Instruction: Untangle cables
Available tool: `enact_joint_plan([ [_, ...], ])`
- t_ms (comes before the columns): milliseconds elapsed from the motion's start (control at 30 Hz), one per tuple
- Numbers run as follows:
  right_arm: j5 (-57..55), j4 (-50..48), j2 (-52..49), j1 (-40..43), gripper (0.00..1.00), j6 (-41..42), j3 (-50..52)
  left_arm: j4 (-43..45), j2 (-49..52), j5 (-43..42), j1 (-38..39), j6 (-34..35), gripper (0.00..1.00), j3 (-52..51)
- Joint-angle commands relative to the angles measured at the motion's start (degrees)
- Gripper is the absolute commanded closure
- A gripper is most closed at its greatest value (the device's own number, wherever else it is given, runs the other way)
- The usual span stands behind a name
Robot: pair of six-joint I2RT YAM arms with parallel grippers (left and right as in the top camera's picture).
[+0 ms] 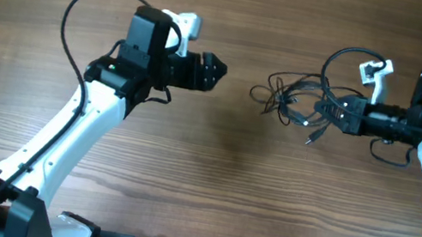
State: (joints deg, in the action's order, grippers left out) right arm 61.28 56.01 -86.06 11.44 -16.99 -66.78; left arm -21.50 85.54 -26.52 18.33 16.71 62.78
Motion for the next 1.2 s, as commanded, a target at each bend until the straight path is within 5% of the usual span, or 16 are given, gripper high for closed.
enact_joint_plan([
  [0, 20.8, -2.3, 0.0, -0.1, 0.95, -6.2, -0.2, -0.1, -0.7, -3.1, 4.0, -12.4, 0.19, 0.1],
  [167, 27.5, -7.6, 0.0, -0.4, 0.96, 3.7, -0.2, 0.3, -0.7, -3.3, 7.0, -14.6, 0.18, 0.1],
  [300, 30.9, -7.5, 0.0, -2.8, 0.95, 5.7, -0.2, 3.0, -0.2, -3.3, 9.2, -14.6, 0.0, 0.1],
  [467, 29.7, -7.6, 0.0, -7.1, 0.94, 7.2, -0.2, 9.9, 0.4, 1.5, 11.7, -12.1, 0.0, 0.1],
  [533, 24.3, -7.6, 0.0, -7.1, 0.96, 10.1, -0.2, 9.0, 1.1, 19.4, 11.6, 1.4, 0.0, 0.1],
  [567, 19.9, -7.5, 0.0, -6.6, 0.96, 12.1, -0.2, 3.2, 1.8, 39.5, 11.3, 17.3, 0.0, 0.1],
  [600, 18.3, -7.5, 0.0, -6.1, 0.96, 12.8, -0.2, -3.1, 2.5, 50.0, 10.6, 27.8, 0.0, 0.1],
  [733, 16.8, -7.4, 0.0, -3.1, 0.95, 12.7, -0.2, -21.3, 5.7, 51.8, 3.6, 46.8, 0.0, 0.1],
  [833, 10.1, -5.9, 0.0, -3.2, 0.94, 14.2, -0.2, -18.4, 6.4, 38.6, -0.7, 41.7, 0.0, 0.1],
  [900, 10.1, -6.2, 0.0, -3.2, 0.93, 14.2, -0.2, -4.1, 6.4, 15.1, -0.6, 14.0, 0.0, 0.1],
  [967, 14.7, -7.5, 0.0, -3.2, 0.92, 14.2, -0.2, 4.8, 6.4, -7.2, 1.0, -2.1, 0.0, 0.1],
  [1167, 23.4, -13.6, 0.0, -3.0, 0.91, 30.1, -0.2, 8.4, 6.4, -5.9, 9.2, -9.0, 0.0, 0.1],
])
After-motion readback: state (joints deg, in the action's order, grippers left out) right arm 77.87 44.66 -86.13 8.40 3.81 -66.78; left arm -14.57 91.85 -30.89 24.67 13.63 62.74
